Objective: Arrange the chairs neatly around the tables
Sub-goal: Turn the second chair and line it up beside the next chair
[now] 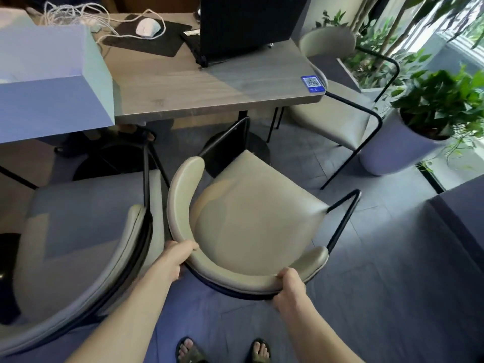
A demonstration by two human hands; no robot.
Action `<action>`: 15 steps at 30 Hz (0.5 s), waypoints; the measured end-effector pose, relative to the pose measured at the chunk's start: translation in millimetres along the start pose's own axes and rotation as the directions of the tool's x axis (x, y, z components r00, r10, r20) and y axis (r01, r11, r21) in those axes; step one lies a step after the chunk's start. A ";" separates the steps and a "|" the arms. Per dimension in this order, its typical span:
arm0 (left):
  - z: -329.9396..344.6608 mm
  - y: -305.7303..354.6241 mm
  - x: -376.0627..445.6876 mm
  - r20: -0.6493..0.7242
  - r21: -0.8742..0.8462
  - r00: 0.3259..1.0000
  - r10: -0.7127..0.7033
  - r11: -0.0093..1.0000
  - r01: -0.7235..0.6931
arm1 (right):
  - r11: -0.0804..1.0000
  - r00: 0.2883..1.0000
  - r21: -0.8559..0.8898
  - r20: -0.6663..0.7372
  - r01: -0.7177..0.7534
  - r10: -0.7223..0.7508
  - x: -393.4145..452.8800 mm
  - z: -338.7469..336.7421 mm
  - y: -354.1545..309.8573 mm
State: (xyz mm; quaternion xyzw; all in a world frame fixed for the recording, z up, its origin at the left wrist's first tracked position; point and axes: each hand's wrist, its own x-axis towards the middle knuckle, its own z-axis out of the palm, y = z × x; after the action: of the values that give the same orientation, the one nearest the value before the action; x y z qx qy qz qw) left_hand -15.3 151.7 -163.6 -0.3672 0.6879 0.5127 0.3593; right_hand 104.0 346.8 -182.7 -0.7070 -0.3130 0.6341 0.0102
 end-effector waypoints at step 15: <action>-11.0 -5.6 -35.0 0.115 -0.001 0.979 -0.167 0.986 0.168 | 0.972 0.984 -0.182 0.127 0.147 -0.125 15.0 -30.9 -81.7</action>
State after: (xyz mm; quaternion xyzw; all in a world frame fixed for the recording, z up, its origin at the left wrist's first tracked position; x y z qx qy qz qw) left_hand 4.8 144.6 -133.2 -0.3959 0.6300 0.5045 0.4380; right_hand 96.8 431.1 -156.5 -0.6439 -0.4202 0.6386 -0.0322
